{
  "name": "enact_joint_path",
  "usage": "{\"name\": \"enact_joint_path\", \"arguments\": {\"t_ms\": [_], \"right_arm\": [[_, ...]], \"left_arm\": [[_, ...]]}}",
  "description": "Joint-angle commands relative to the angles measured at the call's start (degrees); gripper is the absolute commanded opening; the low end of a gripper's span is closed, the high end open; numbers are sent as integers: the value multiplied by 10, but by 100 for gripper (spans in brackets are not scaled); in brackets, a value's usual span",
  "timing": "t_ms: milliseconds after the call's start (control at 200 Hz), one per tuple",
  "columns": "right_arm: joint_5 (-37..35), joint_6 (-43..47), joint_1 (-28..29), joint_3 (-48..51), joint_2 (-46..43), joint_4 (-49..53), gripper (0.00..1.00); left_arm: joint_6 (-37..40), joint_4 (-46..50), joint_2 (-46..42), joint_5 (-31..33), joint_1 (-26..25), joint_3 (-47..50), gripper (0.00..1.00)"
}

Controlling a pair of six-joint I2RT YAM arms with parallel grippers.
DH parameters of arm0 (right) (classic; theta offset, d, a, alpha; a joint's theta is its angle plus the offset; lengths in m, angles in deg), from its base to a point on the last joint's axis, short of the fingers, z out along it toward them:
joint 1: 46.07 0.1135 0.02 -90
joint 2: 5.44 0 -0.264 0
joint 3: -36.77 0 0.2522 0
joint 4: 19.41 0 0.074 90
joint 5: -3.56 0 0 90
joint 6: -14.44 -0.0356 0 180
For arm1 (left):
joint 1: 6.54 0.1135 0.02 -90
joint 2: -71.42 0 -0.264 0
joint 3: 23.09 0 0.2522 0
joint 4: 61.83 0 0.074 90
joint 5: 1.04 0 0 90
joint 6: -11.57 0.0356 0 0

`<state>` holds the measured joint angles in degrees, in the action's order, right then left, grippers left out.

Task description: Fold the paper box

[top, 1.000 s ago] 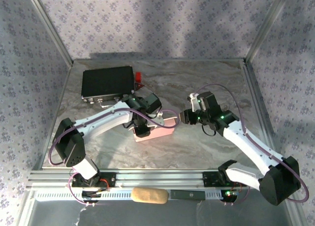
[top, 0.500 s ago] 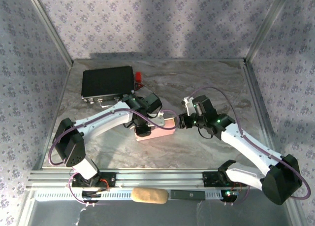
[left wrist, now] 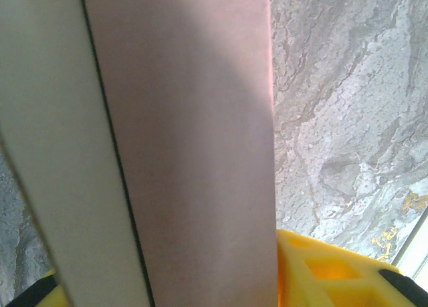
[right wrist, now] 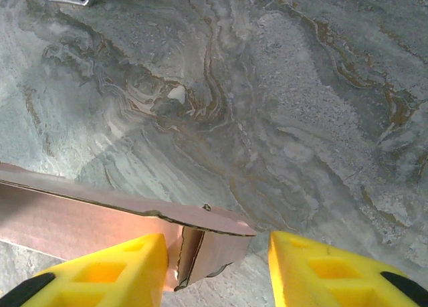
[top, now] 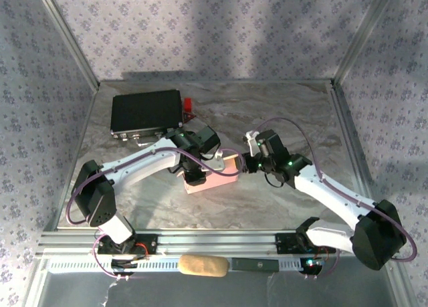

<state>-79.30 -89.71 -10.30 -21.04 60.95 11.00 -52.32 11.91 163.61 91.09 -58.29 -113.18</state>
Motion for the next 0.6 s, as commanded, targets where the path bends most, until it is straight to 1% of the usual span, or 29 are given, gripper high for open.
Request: {"name": "enact_joint_path", "arguments": {"t_ms": [0, 85, 180, 230, 335, 440, 500, 600], "right_arm": [[-32, -3, 4, 17, 3, 36, 43], [-29, -3, 5, 10, -15, 49, 44], [-30, 3, 4, -13, -45, 75, 48], [-31, 8, 1, -27, -61, 91, 51], [-31, 26, -14, -47, -86, 110, 52], [-16, 38, -40, -50, -86, 114, 52], [-1, 34, -54, -53, -73, 117, 48], [5, 30, -52, -49, -67, 105, 46]], "left_arm": [[12, -6, 7, -12, 2, 6, 40], [13, -11, 4, -9, 2, 11, 40], [14, -14, 3, -8, 2, 16, 38], [14, -16, 1, -6, 2, 16, 38], [15, -17, 0, -6, 2, 16, 38], [17, -15, -1, -4, 2, 15, 38], [18, -16, 0, -4, 2, 15, 38], [18, -16, -1, -2, 3, 16, 38]]}}
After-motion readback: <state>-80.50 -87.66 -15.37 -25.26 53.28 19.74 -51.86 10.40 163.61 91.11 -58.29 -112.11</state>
